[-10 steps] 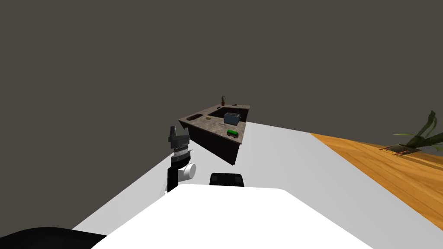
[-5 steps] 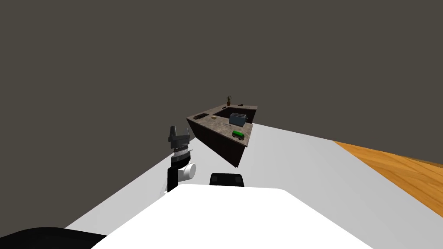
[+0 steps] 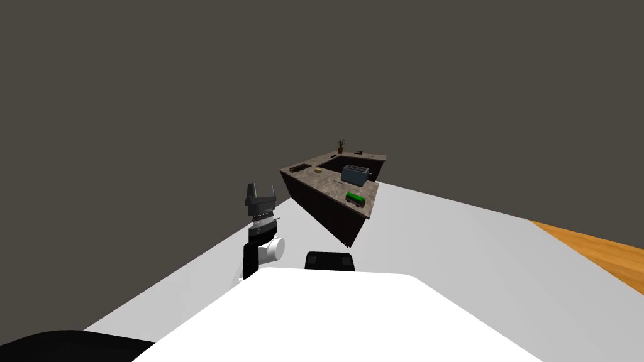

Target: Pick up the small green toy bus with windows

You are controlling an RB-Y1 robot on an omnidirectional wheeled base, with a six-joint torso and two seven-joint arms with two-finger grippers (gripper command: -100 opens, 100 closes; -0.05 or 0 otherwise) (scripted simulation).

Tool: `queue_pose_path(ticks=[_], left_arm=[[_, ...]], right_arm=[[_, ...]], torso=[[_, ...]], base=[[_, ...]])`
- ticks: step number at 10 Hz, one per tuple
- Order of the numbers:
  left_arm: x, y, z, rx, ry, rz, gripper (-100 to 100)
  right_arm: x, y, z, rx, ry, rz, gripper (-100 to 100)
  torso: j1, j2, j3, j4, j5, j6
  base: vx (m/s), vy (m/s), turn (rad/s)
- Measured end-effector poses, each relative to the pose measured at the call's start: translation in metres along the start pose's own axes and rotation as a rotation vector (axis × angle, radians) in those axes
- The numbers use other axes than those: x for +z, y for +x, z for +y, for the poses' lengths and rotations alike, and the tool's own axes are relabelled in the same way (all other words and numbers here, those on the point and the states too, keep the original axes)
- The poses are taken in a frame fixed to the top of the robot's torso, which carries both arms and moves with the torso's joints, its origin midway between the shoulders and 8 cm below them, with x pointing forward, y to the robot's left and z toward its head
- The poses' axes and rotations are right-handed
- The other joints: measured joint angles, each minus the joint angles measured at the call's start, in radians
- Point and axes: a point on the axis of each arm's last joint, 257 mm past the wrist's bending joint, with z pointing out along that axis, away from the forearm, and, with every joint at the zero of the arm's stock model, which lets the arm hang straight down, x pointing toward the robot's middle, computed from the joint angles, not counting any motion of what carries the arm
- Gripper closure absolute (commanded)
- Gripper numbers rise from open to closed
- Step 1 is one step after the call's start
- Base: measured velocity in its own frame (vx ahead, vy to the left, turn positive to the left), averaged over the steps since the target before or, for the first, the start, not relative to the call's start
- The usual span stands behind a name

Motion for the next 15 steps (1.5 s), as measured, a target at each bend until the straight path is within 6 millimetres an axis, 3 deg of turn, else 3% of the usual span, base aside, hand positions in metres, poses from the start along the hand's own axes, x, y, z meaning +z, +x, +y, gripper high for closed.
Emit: queue_pose_path(ticks=[2,7,12,15], left_arm=[[0.0,0.0,0.0,0.0,0.0,0.0,0],[0.0,0.0,0.0,0.0,0.0,0.0,0],[0.0,0.0,0.0,0.0,0.0,0.0,0],[0.0,0.0,0.0,0.0,0.0,0.0,0]], right_arm=[[-0.024,0.004,-0.028,-0.04,0.067,0.052,-100],[-0.066,-0.005,-0.068,-0.131,0.181,0.146,-100],[-0.117,-0.022,-0.114,-0.227,0.308,0.231,-100],[-0.153,-0.044,-0.132,-0.286,0.379,0.279,-100]], torso=[[0.001,0.0,0.0,0.0,0.0,0.0],[0.0,0.0,0.0,0.0,0.0,-0.001],[0.002,-0.002,-0.001,0.0,0.0,-0.001],[0.002,0.0,0.0,0.0,0.0,-0.001]], base=[[0.036,0.042,0.073],[0.047,0.043,0.17],[0.067,0.047,0.165],[0.066,0.073,0.216]])
